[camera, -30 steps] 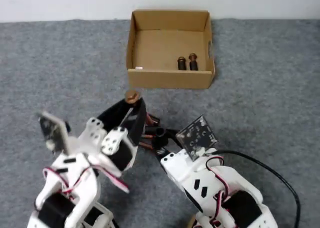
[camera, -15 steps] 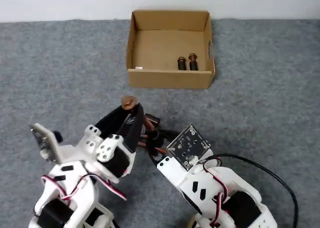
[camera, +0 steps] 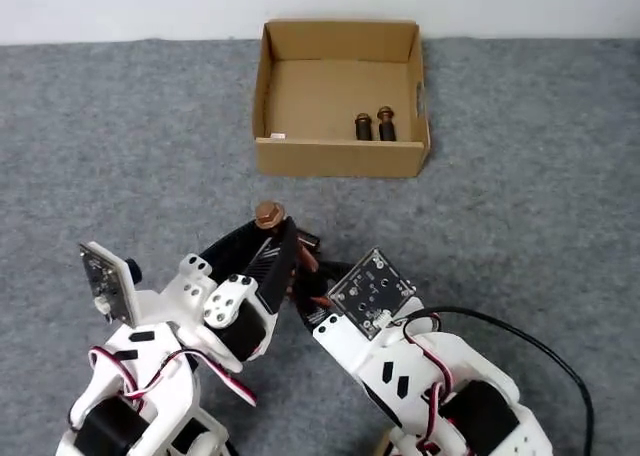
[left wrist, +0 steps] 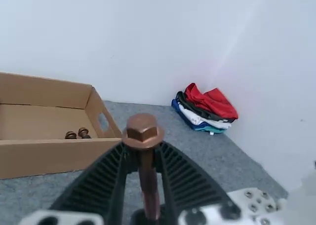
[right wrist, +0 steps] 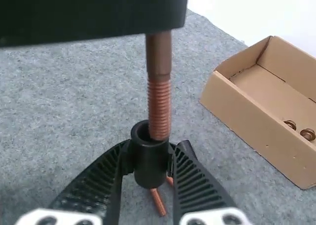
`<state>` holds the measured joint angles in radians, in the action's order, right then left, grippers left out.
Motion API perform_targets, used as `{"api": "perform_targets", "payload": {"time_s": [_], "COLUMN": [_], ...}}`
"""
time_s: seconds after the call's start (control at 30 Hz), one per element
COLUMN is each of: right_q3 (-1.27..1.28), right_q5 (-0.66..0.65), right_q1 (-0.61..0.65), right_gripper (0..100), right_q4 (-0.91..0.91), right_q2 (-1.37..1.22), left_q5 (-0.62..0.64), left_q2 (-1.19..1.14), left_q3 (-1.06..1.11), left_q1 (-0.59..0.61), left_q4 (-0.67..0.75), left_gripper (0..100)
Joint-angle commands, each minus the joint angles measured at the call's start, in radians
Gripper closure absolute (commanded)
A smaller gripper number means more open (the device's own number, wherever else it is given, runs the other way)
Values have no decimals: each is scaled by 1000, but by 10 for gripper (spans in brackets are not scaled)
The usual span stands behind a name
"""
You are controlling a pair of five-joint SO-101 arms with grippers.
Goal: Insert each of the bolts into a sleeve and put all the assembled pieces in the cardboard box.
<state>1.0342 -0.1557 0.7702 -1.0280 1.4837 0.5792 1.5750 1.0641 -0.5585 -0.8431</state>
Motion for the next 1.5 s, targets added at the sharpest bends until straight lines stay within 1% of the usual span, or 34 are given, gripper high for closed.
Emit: {"api": "perform_targets", "payload": {"time_s": [0.0, 0.37, 0.5, 0.6, 0.83, 1.0, 1.07, 1.17, 1.27, 1.37, 1.47], "right_q3": [-55, -55, -55, -60, -61, -55, -55, -55, -54, -54, -41], "right_q5": [-29, -31, -31, -31, -32, -81, -81, -84, -81, -80, -80], "right_q1": [2, -1, -54, -68, -67, -56, -56, -56, -59, -62, -62], "right_gripper": [991, 991, 991, 991, 991, 991, 991, 991, 991, 991, 991], "right_q4": [35, 35, 35, 35, 65, 76, 76, 73, 68, 68, 67], "right_q2": [5, 7, 1, 2, -1, -2, -2, -2, -2, -2, -2], "left_q5": [-26, -28, -28, -28, -28, -104, -112, -112, -112, -110, -109], "left_q2": [-5, -3, -3, -3, -5, -5, -5, -6, -5, -5, -5], "left_q3": [-7, -12, -45, -61, 2, 64, 71, 68, 47, -2, -54], "left_q1": [-5, -5, -5, -5, -11, -57, -69, -72, -66, -63, -58], "left_q4": [-29, -35, -81, -100, -74, -78, -80, -84, -147, -238, -301], "left_gripper": [995, 995, 995, 995, 995, 993, 969, 890, 826, 798, 794]}}
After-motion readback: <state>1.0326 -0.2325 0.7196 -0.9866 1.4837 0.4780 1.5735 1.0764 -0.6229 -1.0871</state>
